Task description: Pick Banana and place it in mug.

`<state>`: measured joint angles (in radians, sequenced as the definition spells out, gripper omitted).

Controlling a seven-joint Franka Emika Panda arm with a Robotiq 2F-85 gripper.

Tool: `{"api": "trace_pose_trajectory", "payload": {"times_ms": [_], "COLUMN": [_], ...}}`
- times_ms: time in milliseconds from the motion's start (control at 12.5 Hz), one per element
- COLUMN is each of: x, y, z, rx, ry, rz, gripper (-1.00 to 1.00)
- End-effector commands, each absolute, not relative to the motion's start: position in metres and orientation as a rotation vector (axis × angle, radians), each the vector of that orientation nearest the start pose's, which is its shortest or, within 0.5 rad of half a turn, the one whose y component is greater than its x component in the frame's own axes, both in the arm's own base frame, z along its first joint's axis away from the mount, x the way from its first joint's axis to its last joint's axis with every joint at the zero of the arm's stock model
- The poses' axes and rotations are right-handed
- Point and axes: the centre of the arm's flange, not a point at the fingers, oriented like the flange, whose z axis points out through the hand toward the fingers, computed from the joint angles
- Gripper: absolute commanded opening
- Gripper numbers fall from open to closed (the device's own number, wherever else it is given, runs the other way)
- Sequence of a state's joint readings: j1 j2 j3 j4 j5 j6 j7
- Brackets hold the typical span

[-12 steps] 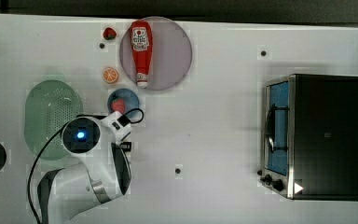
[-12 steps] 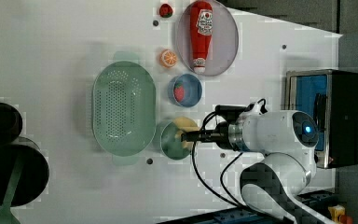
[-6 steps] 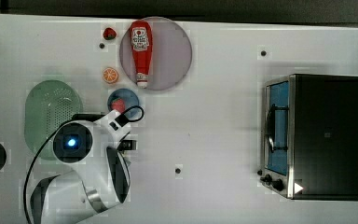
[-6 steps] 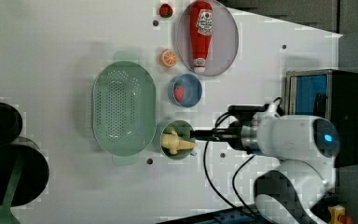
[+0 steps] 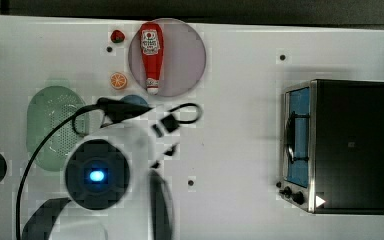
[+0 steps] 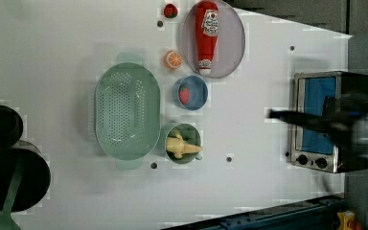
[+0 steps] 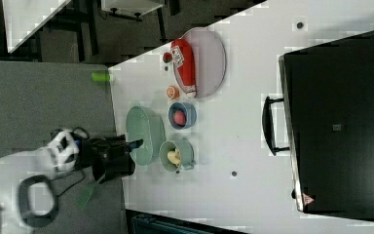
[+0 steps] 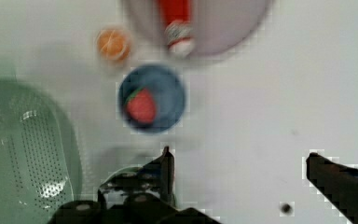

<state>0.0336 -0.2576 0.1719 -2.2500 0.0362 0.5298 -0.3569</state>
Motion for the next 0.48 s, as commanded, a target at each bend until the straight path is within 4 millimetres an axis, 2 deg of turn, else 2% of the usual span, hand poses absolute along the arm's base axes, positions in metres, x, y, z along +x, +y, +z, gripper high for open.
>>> {"api": "trace_pose_trajectory", "payload": {"times_ms": [80,160,320,480], "x": [0.481,0.479,0.483,0.483], "y": [0.000,-0.018,-0.044,-0.056], "z": [0.535,0.556,0.598,0.624], "rx": [-3.000,-2.984,-2.980,-3.041], "ry": [0.743,0.789,0.843,0.864], "rz": [-0.056,-0.017,-0.059,-0.126], "gripper": [1.00,1.00,1.00,1.00]}}
